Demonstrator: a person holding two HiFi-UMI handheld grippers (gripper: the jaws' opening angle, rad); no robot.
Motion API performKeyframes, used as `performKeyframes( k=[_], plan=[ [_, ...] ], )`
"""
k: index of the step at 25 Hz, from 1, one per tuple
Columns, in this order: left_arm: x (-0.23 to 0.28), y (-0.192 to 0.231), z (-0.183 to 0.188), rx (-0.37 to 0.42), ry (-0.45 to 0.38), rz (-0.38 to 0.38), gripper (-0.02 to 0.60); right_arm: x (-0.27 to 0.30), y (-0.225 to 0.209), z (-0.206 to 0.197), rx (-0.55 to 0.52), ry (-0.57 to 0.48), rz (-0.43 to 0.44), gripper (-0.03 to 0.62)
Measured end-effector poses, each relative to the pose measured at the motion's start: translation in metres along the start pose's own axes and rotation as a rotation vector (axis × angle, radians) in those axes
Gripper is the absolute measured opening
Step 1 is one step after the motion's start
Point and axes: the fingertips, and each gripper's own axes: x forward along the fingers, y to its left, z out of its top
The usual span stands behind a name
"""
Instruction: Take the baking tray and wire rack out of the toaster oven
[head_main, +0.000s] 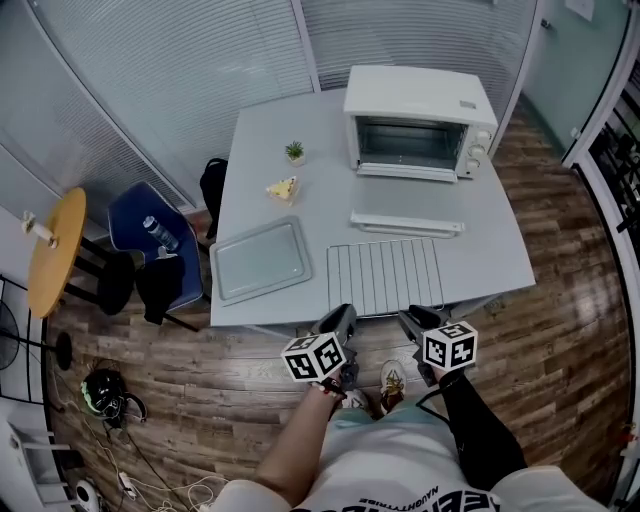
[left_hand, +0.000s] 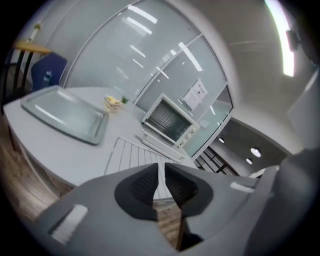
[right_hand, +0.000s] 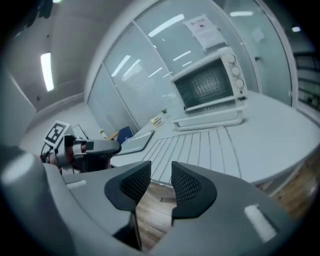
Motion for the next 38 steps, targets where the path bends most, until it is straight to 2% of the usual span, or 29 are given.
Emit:
performKeyframes(
  k=[3,7,10,12,18,22,26,31,38],
  plan=[
    [-0.022,-0.005,0.029,0.167,-0.062,0.058,0.063,-0.012,0.011,0.032,-0.17,-0.056,-0.064,0.107],
    [-0.057,-0.016,0.066,0.407,-0.155,0.143,0.063,-0.032,0.03,0.069,-0.289,-0.155,-0.119,0.109],
    [-0.083,-0.024,0.09,0.54,-0.234,0.199,0.063,-0.051,0.045,0.092,-0.357,-0.23,-0.147,0.109],
    [-0.099,-0.032,0.102,0.599,-0.275,0.22,0.063,-0.063,0.055,0.106,-0.403,-0.273,-0.159,0.109],
    [-0.13,-0.072,0.122,0.671,-0.363,0.228,0.063,-0.104,0.084,0.154,-0.524,-0.406,-0.138,0.109],
    [-0.152,-0.107,0.126,0.697,-0.417,0.244,0.063,-0.13,0.095,0.174,-0.551,-0.464,-0.098,0.11],
    [-0.168,-0.141,0.115,0.702,-0.452,0.256,0.063,-0.152,0.099,0.164,-0.569,-0.464,-0.045,0.114],
    [-0.182,-0.174,0.099,0.748,-0.486,0.285,0.063,-0.174,0.093,0.143,-0.581,-0.455,0.002,0.114],
    [-0.186,-0.19,0.084,0.748,-0.487,0.306,0.063,-0.195,0.094,0.138,-0.583,-0.472,0.031,0.112]
  ],
)
